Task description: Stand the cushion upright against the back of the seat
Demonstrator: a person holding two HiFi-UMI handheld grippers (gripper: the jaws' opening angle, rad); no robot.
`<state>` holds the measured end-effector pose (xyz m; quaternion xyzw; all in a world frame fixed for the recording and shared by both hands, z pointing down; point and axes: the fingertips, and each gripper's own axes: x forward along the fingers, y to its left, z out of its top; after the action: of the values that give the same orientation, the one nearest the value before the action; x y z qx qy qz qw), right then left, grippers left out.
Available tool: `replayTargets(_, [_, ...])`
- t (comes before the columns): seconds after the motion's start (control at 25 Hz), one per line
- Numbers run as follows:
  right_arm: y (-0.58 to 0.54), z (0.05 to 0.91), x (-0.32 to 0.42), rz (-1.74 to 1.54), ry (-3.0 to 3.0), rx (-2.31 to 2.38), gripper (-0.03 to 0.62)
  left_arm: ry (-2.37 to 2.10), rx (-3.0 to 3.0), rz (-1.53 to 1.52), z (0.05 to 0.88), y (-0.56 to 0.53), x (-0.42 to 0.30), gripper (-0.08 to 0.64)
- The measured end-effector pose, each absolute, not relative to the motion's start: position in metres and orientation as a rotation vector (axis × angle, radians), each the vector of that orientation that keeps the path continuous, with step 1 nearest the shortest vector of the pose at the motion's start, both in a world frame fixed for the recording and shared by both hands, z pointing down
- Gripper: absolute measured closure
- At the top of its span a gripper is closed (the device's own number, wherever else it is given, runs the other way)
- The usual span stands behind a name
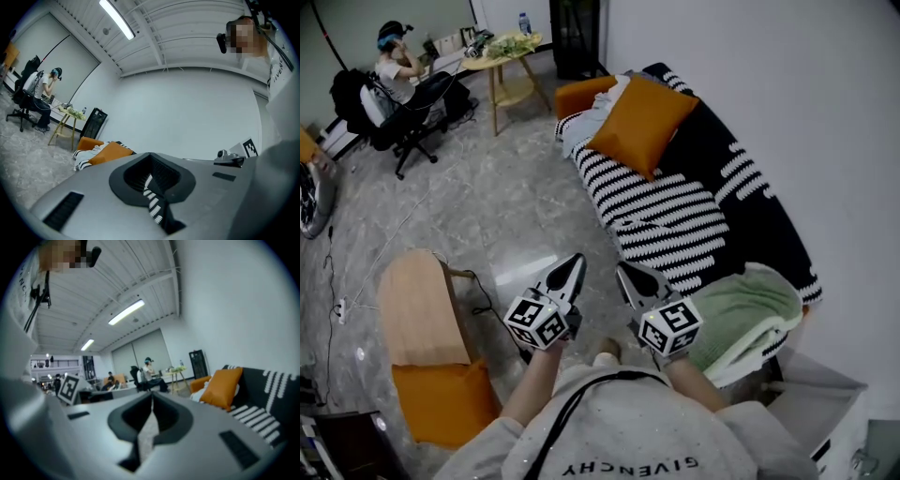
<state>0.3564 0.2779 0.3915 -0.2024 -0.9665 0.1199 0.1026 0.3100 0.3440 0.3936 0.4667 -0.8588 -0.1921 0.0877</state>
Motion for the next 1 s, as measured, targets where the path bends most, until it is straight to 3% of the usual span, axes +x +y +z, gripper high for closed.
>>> replayTargets(0.6, [0.241,0.407,0.305,0.415,-2.846,-0.524,0.574,-2.539,1.399,-0.52,0.402,0.305,0.256,0.535])
replayTargets(1.0, [0.217,0.406,0.206,0.387,-2.853,-0.444,0.574,-2.48,1.496,-0.505,0.401,0.274,0.155,0.535])
